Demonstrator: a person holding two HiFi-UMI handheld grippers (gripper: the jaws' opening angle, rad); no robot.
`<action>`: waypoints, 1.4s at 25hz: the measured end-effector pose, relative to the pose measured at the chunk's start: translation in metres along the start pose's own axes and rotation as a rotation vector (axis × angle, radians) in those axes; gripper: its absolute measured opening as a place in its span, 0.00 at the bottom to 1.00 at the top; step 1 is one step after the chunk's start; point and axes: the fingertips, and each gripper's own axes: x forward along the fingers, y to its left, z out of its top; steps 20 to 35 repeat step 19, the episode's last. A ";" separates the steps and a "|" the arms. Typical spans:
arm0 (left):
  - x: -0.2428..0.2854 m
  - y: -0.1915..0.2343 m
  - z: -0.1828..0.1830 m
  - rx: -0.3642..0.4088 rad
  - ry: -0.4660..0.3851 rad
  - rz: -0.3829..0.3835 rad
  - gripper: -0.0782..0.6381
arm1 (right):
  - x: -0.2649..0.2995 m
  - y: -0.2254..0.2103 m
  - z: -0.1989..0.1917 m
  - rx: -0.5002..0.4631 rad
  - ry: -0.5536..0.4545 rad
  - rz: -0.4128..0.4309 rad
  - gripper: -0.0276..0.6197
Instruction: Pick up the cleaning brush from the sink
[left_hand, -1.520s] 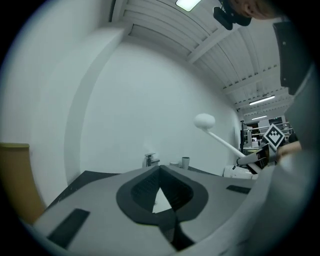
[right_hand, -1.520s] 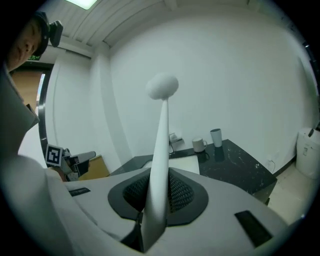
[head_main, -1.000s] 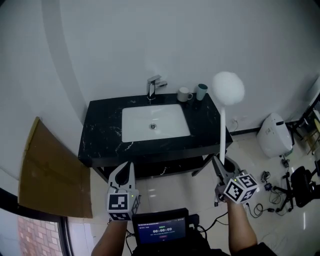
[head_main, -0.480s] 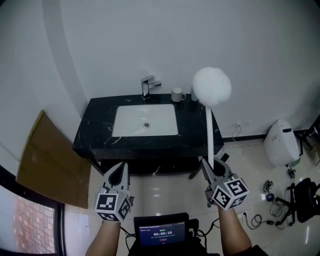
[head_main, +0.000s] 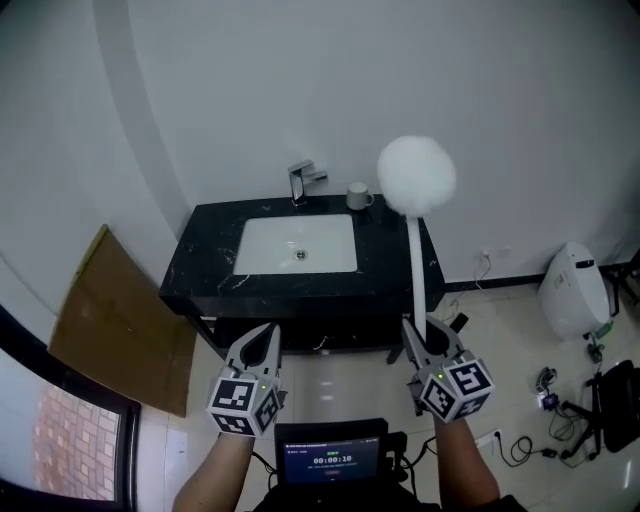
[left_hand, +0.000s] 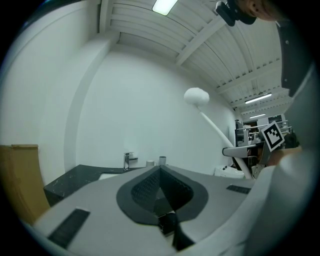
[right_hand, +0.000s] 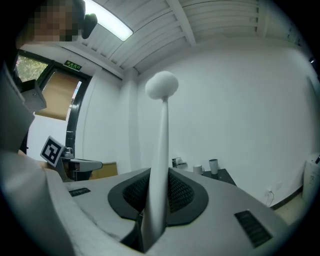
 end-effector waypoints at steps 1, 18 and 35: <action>-0.003 0.002 0.002 0.002 -0.007 -0.003 0.11 | -0.002 0.003 -0.001 0.002 0.002 -0.009 0.11; -0.020 -0.002 0.019 0.019 -0.056 0.000 0.11 | -0.012 0.018 0.013 -0.046 -0.020 -0.031 0.11; -0.020 -0.003 0.018 0.017 -0.056 0.005 0.11 | -0.012 0.017 0.014 -0.048 -0.024 -0.034 0.11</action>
